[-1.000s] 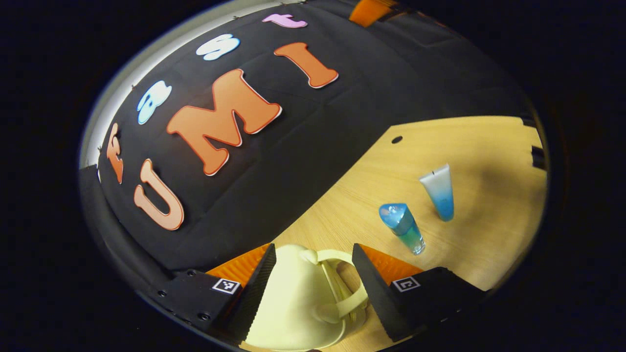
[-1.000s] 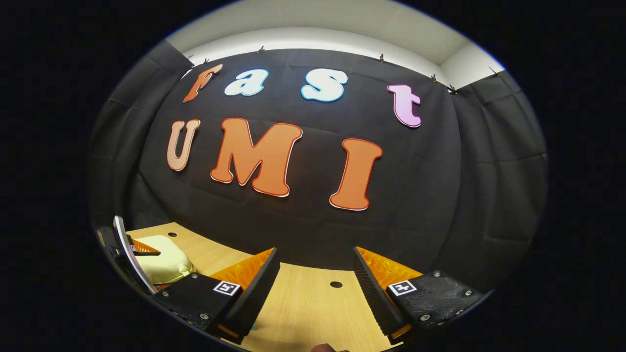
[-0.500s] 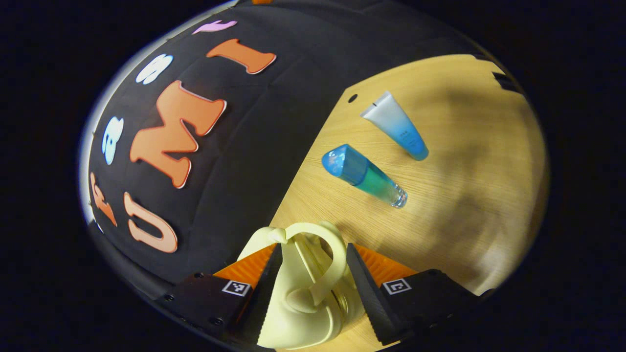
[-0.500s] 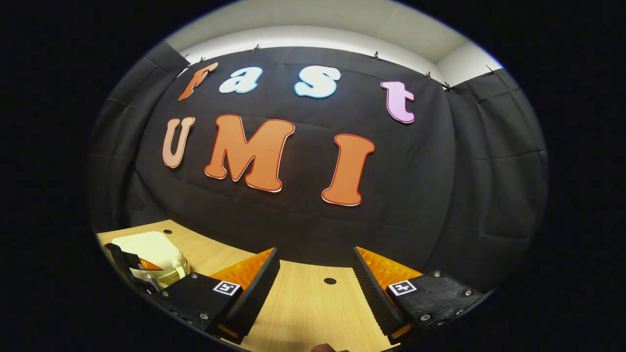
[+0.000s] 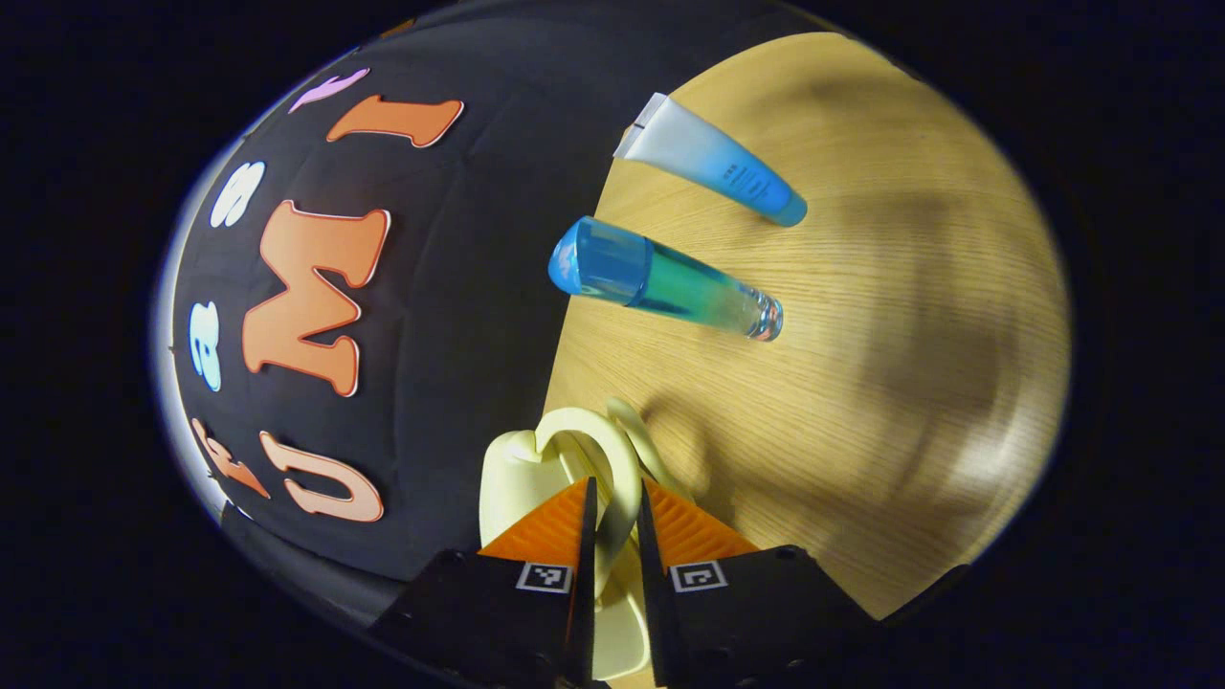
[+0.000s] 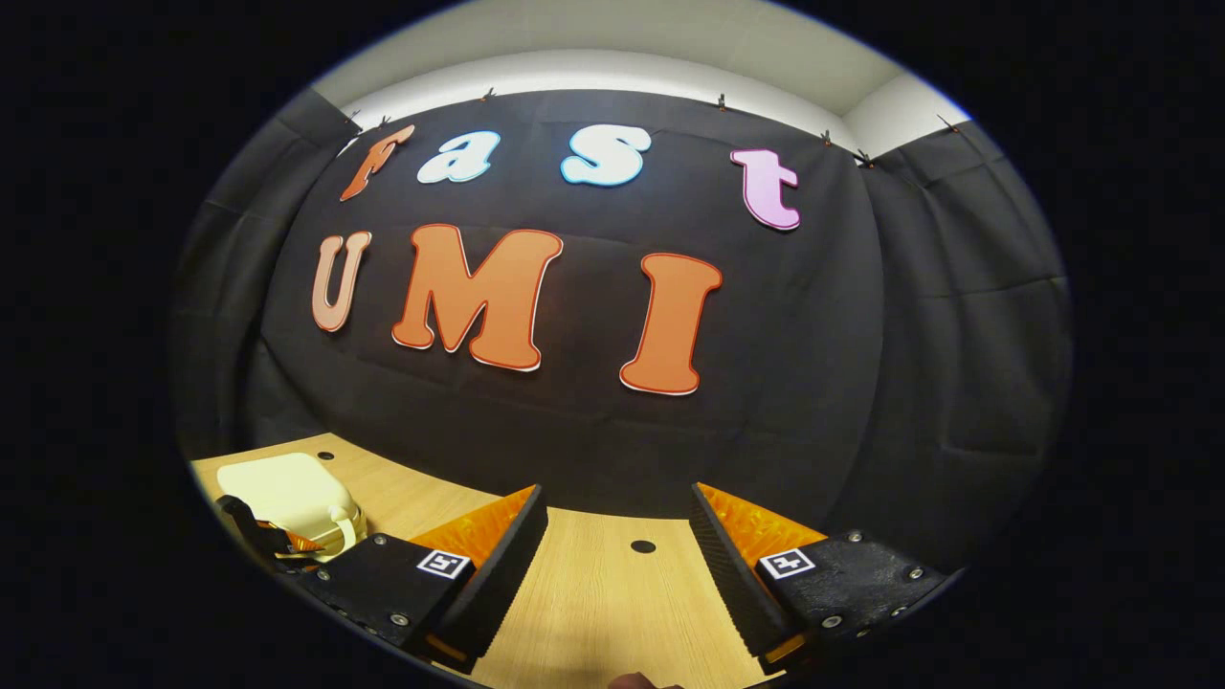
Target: First open the suitcase, pack the skin care products into it, and then close the suitcase.
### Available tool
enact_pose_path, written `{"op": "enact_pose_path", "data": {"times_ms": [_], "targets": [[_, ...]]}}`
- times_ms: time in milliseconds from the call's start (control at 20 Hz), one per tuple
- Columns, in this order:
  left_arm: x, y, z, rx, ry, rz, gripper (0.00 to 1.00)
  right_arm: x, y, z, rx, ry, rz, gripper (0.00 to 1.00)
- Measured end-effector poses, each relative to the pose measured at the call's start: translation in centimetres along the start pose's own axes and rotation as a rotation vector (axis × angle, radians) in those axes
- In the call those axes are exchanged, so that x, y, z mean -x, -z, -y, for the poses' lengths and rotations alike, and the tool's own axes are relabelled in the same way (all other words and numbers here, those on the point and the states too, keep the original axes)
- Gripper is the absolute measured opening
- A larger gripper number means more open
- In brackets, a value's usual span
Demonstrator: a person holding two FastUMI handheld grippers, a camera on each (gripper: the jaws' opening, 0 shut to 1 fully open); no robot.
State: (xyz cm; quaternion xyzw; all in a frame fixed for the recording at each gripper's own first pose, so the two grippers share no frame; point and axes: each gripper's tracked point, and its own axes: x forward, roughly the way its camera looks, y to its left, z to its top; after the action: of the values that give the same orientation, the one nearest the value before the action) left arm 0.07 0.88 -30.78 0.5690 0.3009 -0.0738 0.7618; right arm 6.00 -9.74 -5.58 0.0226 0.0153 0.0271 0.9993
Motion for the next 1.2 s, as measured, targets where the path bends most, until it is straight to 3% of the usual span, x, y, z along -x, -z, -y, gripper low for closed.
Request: {"op": "enact_pose_path", "data": {"times_ms": [50,100,400,600,850,1000,1200], "targets": [[0.9,-0.1,-0.6,-0.003,-0.025,0.016,0.23,0.0,0.1,0.2,0.000,-0.001,0.001,0.94],[0.9,-0.4,-0.8,0.007,-0.023,0.011,0.14,0.0,0.3,0.3,-0.001,-0.003,0.001,0.94],[2.6,-1.0,-5.1,0.201,-0.056,0.030,0.09,-0.6,1.8,0.9,-0.020,-0.018,-0.012,0.94],[4.1,0.5,-9.5,0.443,-0.105,0.042,0.09,-0.7,1.4,0.0,-0.042,-0.025,-0.021,0.94],[4.8,2.1,-14.3,0.714,-0.110,0.090,0.10,-1.2,0.1,-3.5,0.003,-0.048,-0.013,0.94],[5.7,4.0,-17.2,0.818,-0.135,0.120,0.10,-1.2,-1.3,-6.7,0.016,-0.071,0.004,0.94],[6.2,9.7,-21.7,0.966,-0.185,0.138,0.11,-1.4,-2.4,-10.8,0.032,-0.094,0.005,0.94]]}}
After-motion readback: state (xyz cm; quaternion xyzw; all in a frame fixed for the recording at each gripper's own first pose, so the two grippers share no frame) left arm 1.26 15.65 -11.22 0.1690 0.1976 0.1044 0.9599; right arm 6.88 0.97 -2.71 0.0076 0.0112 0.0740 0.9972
